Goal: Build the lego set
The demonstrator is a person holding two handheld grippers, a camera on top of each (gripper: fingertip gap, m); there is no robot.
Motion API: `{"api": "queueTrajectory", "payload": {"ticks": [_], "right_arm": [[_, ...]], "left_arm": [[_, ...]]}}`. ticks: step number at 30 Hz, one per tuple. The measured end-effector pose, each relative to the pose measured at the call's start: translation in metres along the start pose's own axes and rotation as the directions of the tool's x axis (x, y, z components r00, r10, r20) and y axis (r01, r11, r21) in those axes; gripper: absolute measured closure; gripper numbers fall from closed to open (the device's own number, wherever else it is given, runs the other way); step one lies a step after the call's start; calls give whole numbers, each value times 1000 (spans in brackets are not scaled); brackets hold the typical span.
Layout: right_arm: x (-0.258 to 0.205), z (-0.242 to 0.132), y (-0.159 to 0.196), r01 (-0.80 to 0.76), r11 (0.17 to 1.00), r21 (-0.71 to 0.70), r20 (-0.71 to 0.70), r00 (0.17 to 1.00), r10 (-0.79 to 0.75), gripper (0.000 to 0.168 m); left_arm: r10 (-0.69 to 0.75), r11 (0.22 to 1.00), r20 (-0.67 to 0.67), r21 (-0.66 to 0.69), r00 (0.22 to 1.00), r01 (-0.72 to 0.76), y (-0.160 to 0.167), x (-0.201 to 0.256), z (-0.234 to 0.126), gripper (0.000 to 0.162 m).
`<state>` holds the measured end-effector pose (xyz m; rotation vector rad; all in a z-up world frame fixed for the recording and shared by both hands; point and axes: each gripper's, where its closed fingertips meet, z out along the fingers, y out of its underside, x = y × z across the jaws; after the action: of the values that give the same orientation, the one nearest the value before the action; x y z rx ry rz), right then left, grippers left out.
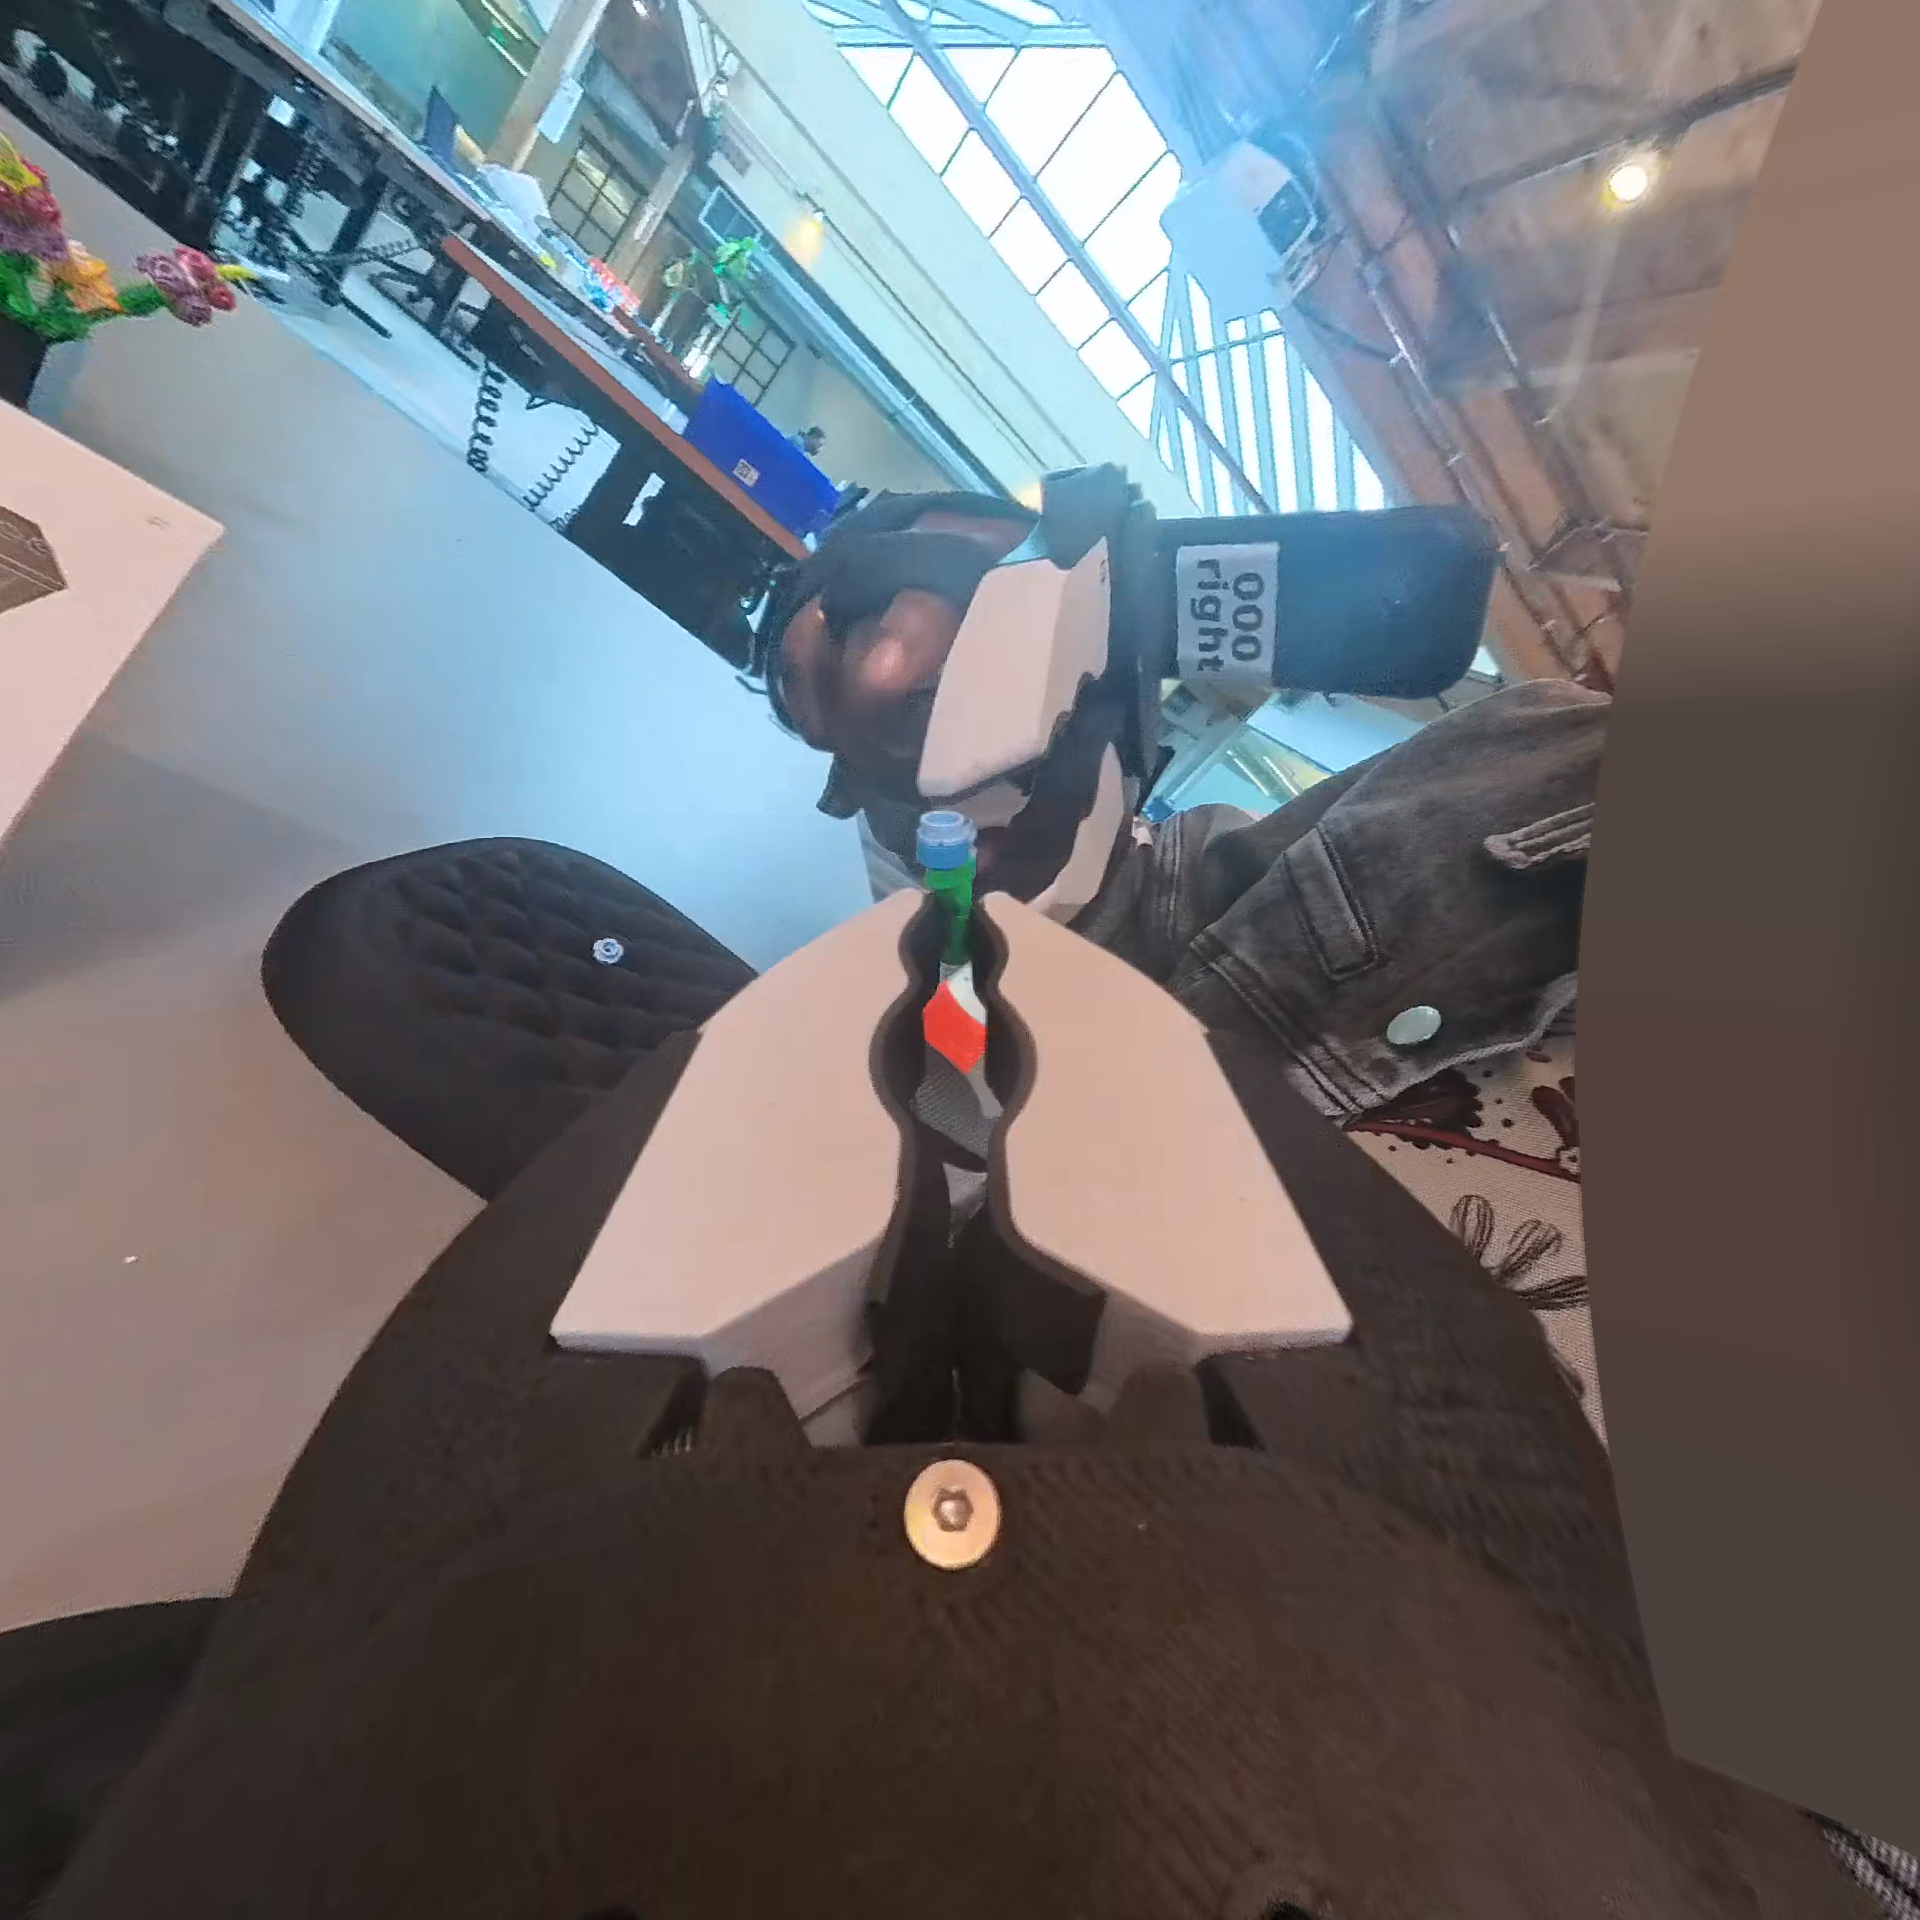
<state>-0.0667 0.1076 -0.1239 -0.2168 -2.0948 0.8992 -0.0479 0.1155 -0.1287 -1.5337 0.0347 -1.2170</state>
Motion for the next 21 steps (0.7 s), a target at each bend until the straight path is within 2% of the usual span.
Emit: {"api": "queueTrajectory", "payload": {"ticks": [4,17,19,21], "right_arm": [[-2,2,3,26,999,-21,-14,1000,-26,148],[-2,6,9,73,994,-76,-25,997,-75,151],[2,6,9,25,998,-57,-47,999,-28,150],[6,5,7,-122,993,-4,-51,991,121,151]], "left_arm": [[-20,1000,-17,-6,1000,20,1,1,0,156],[-44,999,6,1,999,44,2,-4,-1,157],[-43,999,7,24,999,43,-2,-4,-2,156],[-25,998,10,60,1000,24,-7,-3,-4,156]]}}
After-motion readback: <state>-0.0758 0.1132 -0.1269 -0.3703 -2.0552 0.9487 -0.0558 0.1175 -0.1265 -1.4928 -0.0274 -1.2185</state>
